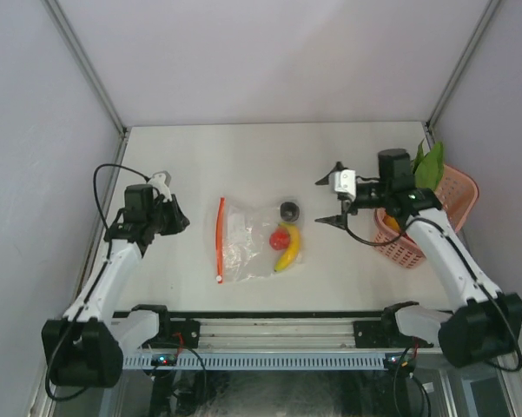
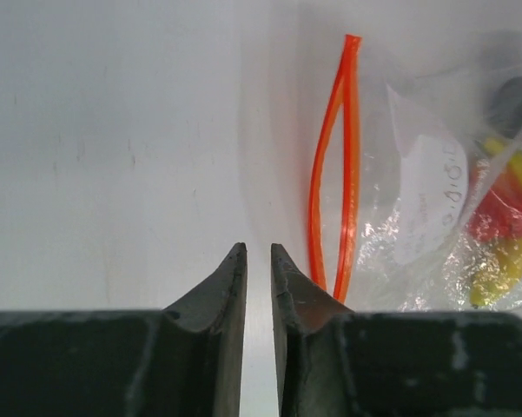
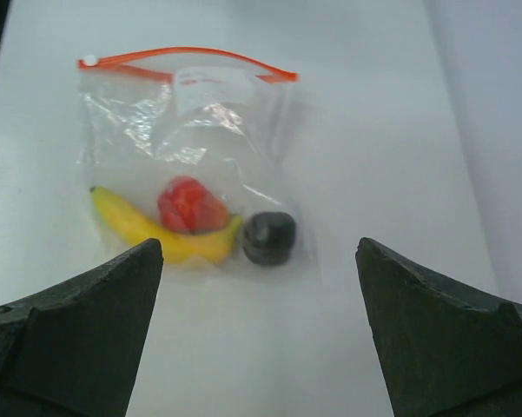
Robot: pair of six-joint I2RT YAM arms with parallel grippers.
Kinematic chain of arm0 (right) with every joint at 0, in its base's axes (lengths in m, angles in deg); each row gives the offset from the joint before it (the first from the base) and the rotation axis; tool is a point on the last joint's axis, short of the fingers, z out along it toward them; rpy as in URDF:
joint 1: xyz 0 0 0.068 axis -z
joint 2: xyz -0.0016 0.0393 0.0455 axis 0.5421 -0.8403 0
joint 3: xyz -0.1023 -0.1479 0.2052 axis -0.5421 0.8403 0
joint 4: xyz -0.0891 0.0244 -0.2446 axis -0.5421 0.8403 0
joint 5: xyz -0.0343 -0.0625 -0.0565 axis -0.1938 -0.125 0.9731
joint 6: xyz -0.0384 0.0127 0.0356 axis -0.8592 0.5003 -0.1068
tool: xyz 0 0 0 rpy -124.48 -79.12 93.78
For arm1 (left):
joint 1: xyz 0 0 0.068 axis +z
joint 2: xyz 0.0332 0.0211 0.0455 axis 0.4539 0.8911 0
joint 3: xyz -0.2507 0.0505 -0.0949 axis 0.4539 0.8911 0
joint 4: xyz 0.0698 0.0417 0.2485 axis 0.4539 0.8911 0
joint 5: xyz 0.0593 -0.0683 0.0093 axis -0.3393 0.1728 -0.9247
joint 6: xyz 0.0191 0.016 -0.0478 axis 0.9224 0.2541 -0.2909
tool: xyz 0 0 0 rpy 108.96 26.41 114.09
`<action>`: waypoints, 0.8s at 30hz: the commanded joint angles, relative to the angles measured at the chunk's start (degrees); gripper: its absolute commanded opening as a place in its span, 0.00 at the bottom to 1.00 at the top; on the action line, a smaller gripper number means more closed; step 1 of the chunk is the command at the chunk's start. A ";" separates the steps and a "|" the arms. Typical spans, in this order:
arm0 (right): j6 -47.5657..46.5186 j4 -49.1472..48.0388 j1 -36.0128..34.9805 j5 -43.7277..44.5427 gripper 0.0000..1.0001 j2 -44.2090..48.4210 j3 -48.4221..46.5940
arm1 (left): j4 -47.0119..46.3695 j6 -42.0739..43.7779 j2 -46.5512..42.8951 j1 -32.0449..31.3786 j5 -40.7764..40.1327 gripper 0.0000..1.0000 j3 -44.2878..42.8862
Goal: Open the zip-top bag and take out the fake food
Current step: Pick up the fake fruit from the zipper food storage bag.
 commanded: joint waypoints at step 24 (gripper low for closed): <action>-12.11 3.12 -22.65 24.34 0.43 -32.13 -8.72 | -9.95 -5.23 30.08 -9.68 11.40 0.10 -7.49</action>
